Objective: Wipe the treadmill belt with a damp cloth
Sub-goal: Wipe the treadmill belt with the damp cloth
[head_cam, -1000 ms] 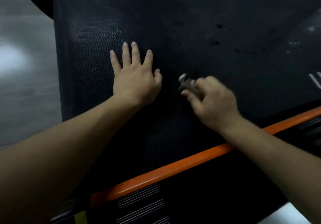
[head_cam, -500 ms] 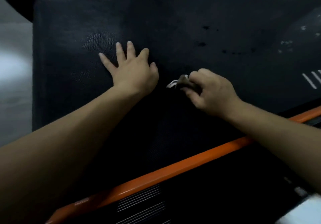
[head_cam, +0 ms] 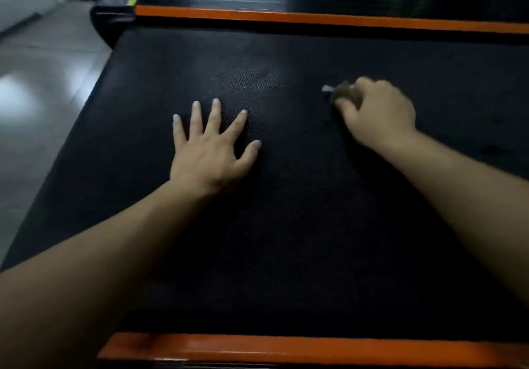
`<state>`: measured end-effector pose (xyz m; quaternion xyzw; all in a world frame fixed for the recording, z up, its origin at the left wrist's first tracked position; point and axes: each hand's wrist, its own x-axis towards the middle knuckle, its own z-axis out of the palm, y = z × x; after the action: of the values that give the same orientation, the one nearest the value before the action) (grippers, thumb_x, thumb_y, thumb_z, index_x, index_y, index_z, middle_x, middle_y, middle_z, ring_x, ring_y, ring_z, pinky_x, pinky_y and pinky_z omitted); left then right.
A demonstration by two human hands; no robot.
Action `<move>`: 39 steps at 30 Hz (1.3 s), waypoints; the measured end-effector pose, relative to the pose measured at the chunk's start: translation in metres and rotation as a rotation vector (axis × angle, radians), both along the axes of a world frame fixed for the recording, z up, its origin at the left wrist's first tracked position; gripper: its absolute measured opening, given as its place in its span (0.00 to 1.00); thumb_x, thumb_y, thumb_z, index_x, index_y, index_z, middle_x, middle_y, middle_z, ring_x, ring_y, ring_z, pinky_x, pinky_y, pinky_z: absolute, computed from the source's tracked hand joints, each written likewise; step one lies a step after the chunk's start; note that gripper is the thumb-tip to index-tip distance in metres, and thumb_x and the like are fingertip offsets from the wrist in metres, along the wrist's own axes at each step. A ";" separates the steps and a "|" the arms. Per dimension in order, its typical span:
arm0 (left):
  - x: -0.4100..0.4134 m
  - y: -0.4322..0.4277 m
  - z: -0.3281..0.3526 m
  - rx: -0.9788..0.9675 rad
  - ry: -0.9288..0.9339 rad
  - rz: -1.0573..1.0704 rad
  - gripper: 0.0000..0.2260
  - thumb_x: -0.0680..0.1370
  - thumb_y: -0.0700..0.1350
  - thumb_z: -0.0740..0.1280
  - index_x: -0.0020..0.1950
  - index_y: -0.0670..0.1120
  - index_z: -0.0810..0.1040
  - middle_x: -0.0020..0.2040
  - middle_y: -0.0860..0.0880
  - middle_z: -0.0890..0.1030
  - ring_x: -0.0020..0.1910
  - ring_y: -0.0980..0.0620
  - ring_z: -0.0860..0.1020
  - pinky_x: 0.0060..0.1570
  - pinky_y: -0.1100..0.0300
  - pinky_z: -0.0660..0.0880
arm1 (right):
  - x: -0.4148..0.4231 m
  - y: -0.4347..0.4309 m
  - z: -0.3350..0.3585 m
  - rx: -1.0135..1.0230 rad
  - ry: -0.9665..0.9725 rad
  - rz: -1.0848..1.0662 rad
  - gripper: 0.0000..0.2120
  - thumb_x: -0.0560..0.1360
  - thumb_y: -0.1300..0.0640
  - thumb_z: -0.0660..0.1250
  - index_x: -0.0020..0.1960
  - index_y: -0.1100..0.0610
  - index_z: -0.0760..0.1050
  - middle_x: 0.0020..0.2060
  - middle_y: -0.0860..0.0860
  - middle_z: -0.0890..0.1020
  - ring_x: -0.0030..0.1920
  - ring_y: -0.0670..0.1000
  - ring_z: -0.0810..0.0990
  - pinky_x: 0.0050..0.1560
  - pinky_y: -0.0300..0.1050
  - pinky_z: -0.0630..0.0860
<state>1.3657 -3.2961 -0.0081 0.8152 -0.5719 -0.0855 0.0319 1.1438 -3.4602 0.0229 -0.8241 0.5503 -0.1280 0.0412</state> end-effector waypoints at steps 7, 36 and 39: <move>-0.008 -0.008 0.012 0.095 -0.020 0.069 0.37 0.77 0.74 0.45 0.83 0.59 0.52 0.84 0.43 0.45 0.82 0.41 0.40 0.77 0.33 0.37 | 0.015 0.019 -0.009 0.051 -0.055 0.364 0.12 0.77 0.41 0.64 0.47 0.50 0.72 0.43 0.50 0.74 0.41 0.53 0.74 0.38 0.46 0.68; -0.045 -0.037 -0.009 -0.043 -0.009 0.085 0.36 0.76 0.71 0.39 0.83 0.60 0.43 0.84 0.44 0.40 0.81 0.36 0.34 0.75 0.30 0.36 | 0.085 -0.143 -0.004 -0.068 -0.112 -0.228 0.17 0.76 0.42 0.66 0.60 0.51 0.78 0.58 0.56 0.80 0.59 0.60 0.79 0.54 0.50 0.74; -0.045 -0.038 -0.007 -0.021 -0.016 0.089 0.36 0.75 0.71 0.39 0.82 0.60 0.42 0.84 0.44 0.40 0.81 0.36 0.35 0.75 0.31 0.35 | 0.090 -0.118 -0.016 -0.057 -0.114 0.003 0.15 0.76 0.41 0.66 0.58 0.49 0.78 0.55 0.53 0.81 0.56 0.57 0.79 0.48 0.48 0.72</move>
<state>1.3211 -3.3338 -0.0156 0.8401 -0.5363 -0.0713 0.0395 1.2338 -3.5779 0.0066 -0.8170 0.5420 -0.1905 0.0492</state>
